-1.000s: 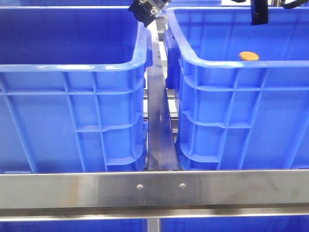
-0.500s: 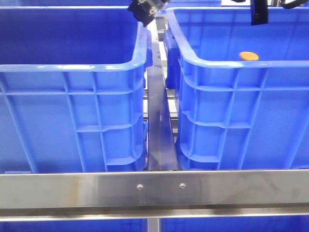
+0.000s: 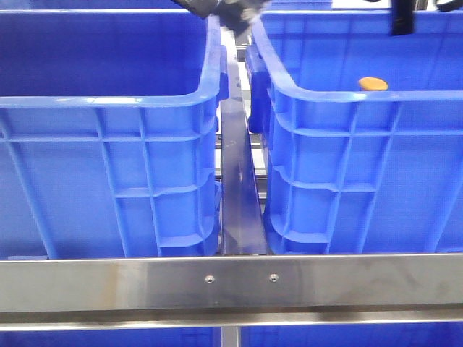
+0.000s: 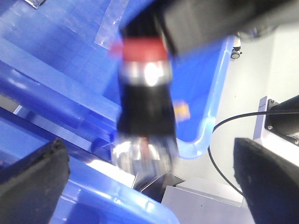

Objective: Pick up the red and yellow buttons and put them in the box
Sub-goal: 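Lower the red button beside the yellow one and open the right gripper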

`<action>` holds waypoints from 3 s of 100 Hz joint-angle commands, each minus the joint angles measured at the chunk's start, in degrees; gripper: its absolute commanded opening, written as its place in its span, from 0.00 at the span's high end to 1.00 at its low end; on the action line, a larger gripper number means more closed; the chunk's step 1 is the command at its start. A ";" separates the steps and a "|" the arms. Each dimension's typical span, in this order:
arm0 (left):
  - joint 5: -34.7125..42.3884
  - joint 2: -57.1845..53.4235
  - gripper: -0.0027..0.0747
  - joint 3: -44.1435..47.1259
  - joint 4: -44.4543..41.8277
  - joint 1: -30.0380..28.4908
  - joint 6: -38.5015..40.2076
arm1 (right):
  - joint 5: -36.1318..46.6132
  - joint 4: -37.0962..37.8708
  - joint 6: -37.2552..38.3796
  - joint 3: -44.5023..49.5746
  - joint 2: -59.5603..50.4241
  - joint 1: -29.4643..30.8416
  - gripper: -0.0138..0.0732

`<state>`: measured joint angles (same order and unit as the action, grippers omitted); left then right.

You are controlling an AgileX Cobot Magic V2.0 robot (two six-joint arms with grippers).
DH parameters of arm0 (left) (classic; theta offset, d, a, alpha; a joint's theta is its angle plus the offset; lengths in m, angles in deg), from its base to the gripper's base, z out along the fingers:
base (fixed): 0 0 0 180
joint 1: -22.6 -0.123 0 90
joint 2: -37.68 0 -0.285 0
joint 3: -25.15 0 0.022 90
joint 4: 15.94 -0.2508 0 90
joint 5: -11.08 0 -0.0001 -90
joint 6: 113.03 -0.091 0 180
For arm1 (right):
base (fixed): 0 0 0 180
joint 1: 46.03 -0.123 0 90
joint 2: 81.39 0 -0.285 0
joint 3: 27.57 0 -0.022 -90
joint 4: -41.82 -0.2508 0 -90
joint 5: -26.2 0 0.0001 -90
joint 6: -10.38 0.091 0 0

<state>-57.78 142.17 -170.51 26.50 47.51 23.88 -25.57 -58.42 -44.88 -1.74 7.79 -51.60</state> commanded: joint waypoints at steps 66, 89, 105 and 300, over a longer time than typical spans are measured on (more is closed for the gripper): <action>0.69 -3.05 0.10 -1.77 4.71 0.36 0.05 | 1.15 5.35 -17.38 -5.33 -1.65 28.25 0.55; 1.02 -3.05 0.10 -1.77 4.61 0.36 0.05 | 15.13 6.60 -27.58 -8.10 -1.59 27.65 0.55; 0.99 -3.05 0.10 -1.77 4.61 0.36 0.05 | 22.47 6.04 -36.20 -9.79 0.51 24.46 0.55; 1.33 -3.05 0.21 -1.77 4.41 0.14 0.05 | 22.83 -0.77 -47.34 -12.99 9.70 20.89 0.23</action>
<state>-57.67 142.17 -170.51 27.60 47.51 23.88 0.03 -57.63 -91.63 -15.50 23.10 -30.96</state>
